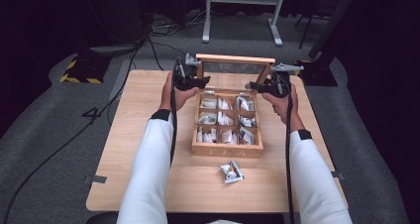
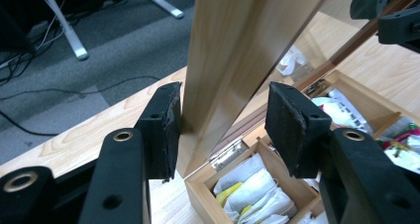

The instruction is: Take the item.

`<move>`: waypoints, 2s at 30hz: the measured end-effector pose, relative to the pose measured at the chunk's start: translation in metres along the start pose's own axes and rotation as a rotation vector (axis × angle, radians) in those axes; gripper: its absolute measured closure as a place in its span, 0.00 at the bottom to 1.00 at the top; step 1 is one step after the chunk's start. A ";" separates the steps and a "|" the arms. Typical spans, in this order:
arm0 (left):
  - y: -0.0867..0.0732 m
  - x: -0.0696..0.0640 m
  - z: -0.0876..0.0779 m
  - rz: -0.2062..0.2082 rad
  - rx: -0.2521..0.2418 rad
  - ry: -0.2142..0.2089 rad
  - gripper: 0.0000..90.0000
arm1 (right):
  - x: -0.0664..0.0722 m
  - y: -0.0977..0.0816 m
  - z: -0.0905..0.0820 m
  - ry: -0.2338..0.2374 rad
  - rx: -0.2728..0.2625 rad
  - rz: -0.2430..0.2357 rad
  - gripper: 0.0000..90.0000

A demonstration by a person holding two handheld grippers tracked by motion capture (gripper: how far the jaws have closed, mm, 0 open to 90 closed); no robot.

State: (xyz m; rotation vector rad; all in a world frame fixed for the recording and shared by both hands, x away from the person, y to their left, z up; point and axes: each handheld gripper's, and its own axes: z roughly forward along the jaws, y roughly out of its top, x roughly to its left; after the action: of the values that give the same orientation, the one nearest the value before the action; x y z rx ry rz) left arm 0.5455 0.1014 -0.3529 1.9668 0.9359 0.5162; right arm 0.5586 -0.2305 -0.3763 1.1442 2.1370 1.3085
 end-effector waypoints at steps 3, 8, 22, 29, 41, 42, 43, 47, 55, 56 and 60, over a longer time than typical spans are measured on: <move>0.000 -0.001 -0.003 0.005 -0.010 -0.003 0.54 | 0.001 0.000 -0.003 -0.004 -0.002 -0.008 0.53; -0.001 -0.004 -0.009 0.019 -0.009 0.007 0.54 | 0.005 0.000 -0.008 -0.009 -0.015 -0.019 0.52; -0.006 -0.007 -0.028 0.066 0.006 -0.014 0.58 | 0.008 -0.001 -0.024 0.039 -0.052 -0.016 0.47; -0.007 -0.013 -0.030 0.086 0.021 -0.013 0.57 | 0.016 -0.001 -0.029 0.030 -0.008 -0.083 0.50; -0.005 -0.023 -0.038 0.104 0.041 -0.043 0.56 | 0.020 -0.004 -0.042 0.049 -0.024 -0.102 0.50; -0.005 -0.023 -0.039 0.104 0.042 -0.044 0.56 | 0.021 -0.005 -0.044 0.051 -0.023 -0.100 0.50; -0.005 -0.024 -0.040 0.110 0.044 -0.047 0.56 | 0.022 -0.005 -0.045 0.051 -0.025 -0.104 0.50; -0.005 -0.026 -0.043 0.121 0.056 -0.052 0.57 | 0.026 -0.006 -0.052 0.056 -0.031 -0.120 0.51; -0.009 -0.037 -0.055 0.163 0.053 -0.052 0.57 | 0.034 -0.007 -0.059 0.048 -0.013 -0.145 0.50; -0.010 -0.038 -0.055 0.162 0.051 -0.054 0.56 | 0.036 -0.008 -0.060 0.050 -0.011 -0.152 0.50; -0.014 -0.040 -0.057 0.168 0.046 -0.062 0.56 | 0.042 -0.010 -0.065 0.053 -0.010 -0.170 0.49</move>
State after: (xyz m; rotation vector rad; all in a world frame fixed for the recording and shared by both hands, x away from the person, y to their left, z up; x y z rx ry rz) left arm 0.4775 0.1056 -0.3349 2.1027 0.7535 0.5289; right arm 0.4859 -0.2350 -0.3496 0.9104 2.2091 1.2840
